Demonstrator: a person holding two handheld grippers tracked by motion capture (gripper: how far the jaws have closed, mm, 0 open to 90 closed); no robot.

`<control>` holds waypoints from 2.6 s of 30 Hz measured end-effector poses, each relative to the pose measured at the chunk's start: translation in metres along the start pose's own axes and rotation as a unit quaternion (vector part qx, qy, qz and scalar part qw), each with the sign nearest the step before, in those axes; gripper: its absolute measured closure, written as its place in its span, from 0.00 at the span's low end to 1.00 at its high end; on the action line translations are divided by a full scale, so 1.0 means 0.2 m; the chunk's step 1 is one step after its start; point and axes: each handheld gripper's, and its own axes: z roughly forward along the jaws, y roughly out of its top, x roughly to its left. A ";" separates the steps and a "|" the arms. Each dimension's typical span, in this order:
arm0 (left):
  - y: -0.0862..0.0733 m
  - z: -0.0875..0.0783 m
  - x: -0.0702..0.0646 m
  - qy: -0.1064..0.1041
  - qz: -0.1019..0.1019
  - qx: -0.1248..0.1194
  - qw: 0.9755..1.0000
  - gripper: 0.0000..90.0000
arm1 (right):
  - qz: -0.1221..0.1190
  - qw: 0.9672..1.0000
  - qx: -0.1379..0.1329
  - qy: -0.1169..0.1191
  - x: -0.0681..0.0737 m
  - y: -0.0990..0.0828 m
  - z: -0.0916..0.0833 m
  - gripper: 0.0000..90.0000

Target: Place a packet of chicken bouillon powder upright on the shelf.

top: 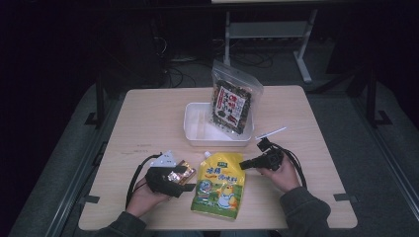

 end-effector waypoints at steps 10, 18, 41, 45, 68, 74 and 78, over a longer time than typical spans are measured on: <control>0.00 0.04 -0.01 -0.013 -0.008 0.009 1.000 0.26 | -0.020 0.999 -0.045 0.016 0.09 -0.03 -0.13 1.00; 0.01 0.09 -0.02 -0.048 -0.020 0.015 0.999 0.26 | -0.039 0.997 -0.064 0.022 0.15 -0.02 -0.18 1.00; -0.01 0.07 0.04 -0.152 -0.051 -0.032 0.987 0.83 | -0.075 0.992 -0.075 0.065 0.24 0.03 -0.25 0.99; 0.00 0.06 0.03 -0.157 -0.048 -0.037 0.986 0.88 | -0.084 0.992 -0.063 0.072 0.24 0.06 -0.26 0.93; 0.02 0.04 0.00 -0.155 -0.027 -0.039 0.987 0.90 | -0.119 0.987 0.075 0.083 0.39 0.43 -0.19 0.78; 0.03 0.03 -0.01 -0.154 -0.022 -0.039 0.987 0.90 | -0.121 0.983 0.102 0.091 0.41 0.45 -0.15 0.84; 0.03 0.03 -0.02 -0.151 -0.020 -0.039 0.987 0.90 | -0.126 0.981 0.117 0.090 0.43 0.47 -0.14 0.92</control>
